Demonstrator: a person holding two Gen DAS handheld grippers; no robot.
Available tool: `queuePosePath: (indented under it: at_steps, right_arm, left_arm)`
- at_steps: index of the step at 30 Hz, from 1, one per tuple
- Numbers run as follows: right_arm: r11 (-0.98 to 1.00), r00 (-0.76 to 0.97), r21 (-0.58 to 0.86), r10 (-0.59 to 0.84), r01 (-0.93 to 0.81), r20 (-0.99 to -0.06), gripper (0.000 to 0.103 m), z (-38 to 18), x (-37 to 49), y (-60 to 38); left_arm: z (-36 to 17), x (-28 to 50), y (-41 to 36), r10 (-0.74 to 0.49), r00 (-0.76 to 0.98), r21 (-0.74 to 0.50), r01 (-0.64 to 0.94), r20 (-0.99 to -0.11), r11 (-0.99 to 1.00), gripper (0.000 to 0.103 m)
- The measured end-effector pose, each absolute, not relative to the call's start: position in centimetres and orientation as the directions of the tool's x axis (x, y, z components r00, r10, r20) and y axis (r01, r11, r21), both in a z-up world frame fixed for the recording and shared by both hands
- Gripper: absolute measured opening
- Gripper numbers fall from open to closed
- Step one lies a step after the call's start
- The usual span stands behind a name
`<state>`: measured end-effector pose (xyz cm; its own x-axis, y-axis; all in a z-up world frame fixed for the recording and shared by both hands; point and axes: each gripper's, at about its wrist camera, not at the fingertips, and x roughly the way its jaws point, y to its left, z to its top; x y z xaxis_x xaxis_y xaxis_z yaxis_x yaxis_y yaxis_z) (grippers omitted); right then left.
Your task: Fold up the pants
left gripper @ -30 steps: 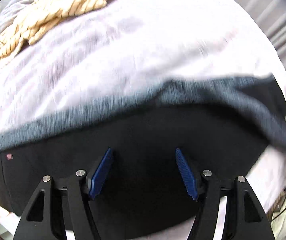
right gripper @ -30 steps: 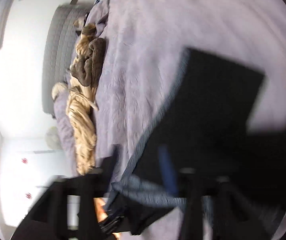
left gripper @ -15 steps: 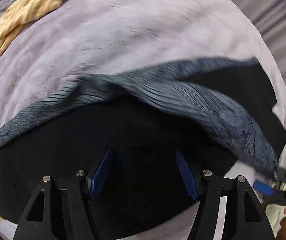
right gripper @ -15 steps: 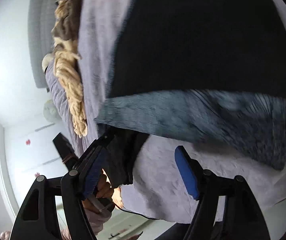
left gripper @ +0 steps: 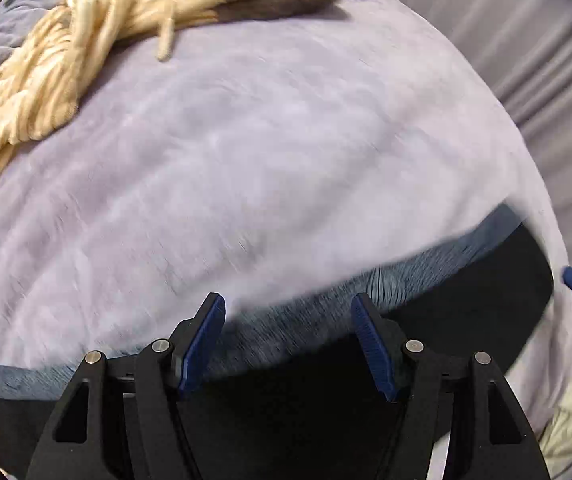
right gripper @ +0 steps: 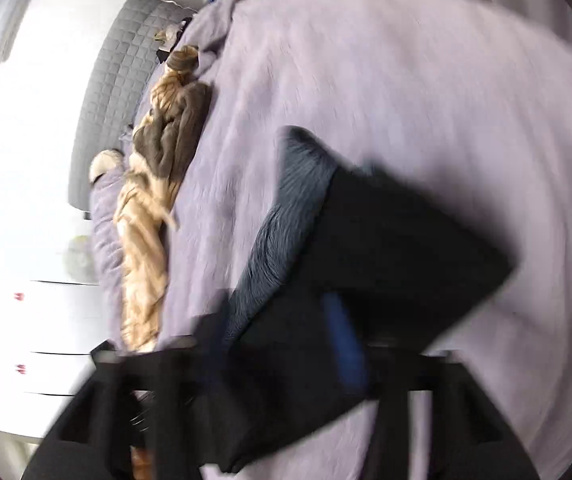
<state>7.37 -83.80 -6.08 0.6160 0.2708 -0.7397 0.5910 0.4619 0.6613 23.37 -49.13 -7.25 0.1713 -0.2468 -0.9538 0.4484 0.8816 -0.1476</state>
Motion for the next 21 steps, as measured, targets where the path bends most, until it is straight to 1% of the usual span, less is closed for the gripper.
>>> queuePosePath:
  at_steps: [1,3,5,6,7,9,11,13,15,16,17,18,19,21]
  right_arm:
    - [0.502,0.610,0.635,0.241,0.588,-0.755,0.077,-5.1,8.6,-84.6]
    - [0.549,0.612,0.637,0.262,0.541,-0.746,0.077,-3.9,9.3,-84.7]
    - [0.571,0.597,0.643,0.304,0.510,-0.743,0.075,-4.0,8.9,-83.5]
    - [0.559,0.577,0.649,0.333,0.516,-0.745,0.072,-4.8,7.9,-82.9]
    - [0.524,0.546,0.660,0.380,0.539,-0.747,0.062,-6.7,7.1,-82.1]
    - [0.459,0.511,0.677,0.444,0.576,-0.736,0.053,-9.9,4.7,-80.3]
    - [0.366,0.509,0.692,0.483,0.622,-0.712,0.052,-13.0,2.8,-79.0]
    - [0.280,0.545,0.723,0.503,0.632,-0.671,0.051,-15.4,2.0,-78.1]
    - [0.260,0.559,0.730,0.499,0.631,-0.662,0.051,-16.5,2.2,-77.8]
    - [0.254,0.560,0.730,0.500,0.634,-0.661,0.049,-17.0,2.7,-77.8]
    - [0.253,0.557,0.726,0.498,0.640,-0.665,0.042,-17.2,2.9,-77.9]
    - [0.262,0.543,0.714,0.497,0.650,-0.677,0.014,-17.3,3.4,-77.9]
    - [0.273,0.536,0.719,0.512,0.639,-0.671,0.009,-16.8,3.8,-77.9]
    - [0.341,0.538,0.729,0.506,0.593,-0.674,0.009,-14.7,3.6,-77.7]
  left_arm:
    - [-6.8,24.0,-48.8,-0.259,0.180,-0.158,0.439,-0.949,0.884,0.067]
    - [-5.9,24.3,-47.5,-0.282,0.202,-0.167,0.450,-0.938,0.877,0.067]
    - [-6.1,23.1,-46.6,-0.246,0.216,-0.123,0.463,-0.945,0.878,0.067]
    - [-6.4,22.4,-45.2,-0.226,0.209,-0.108,0.460,-0.951,0.881,0.067]
    - [-6.7,21.4,-44.1,-0.206,0.199,-0.098,0.450,-0.958,0.888,0.067]
    - [-8.1,18.5,-41.5,-0.167,0.181,-0.077,0.423,-0.969,0.903,0.067]
    - [-9.0,17.1,-37.7,-0.122,0.167,-0.048,0.393,-0.978,0.918,0.067]
    - [-10.3,16.3,-35.7,-0.084,0.143,-0.026,0.364,-0.986,0.931,0.067]
    - [-11.4,15.7,-34.3,-0.053,0.098,-0.017,0.336,-0.994,0.942,0.067]
    - [-11.7,15.6,-33.9,-0.044,0.083,-0.015,0.324,-0.996,0.946,0.067]
    - [-11.7,15.4,-33.7,-0.042,0.083,-0.014,0.322,-0.996,0.947,0.067]
    - [-11.4,15.2,-33.6,-0.046,0.090,-0.014,0.327,-0.995,0.945,0.067]
    - [-10.9,15.0,-33.5,-0.053,0.101,-0.016,0.337,-0.993,0.941,0.067]
    - [-10.6,14.3,-33.2,-0.062,0.104,-0.022,0.351,-0.993,0.936,0.067]
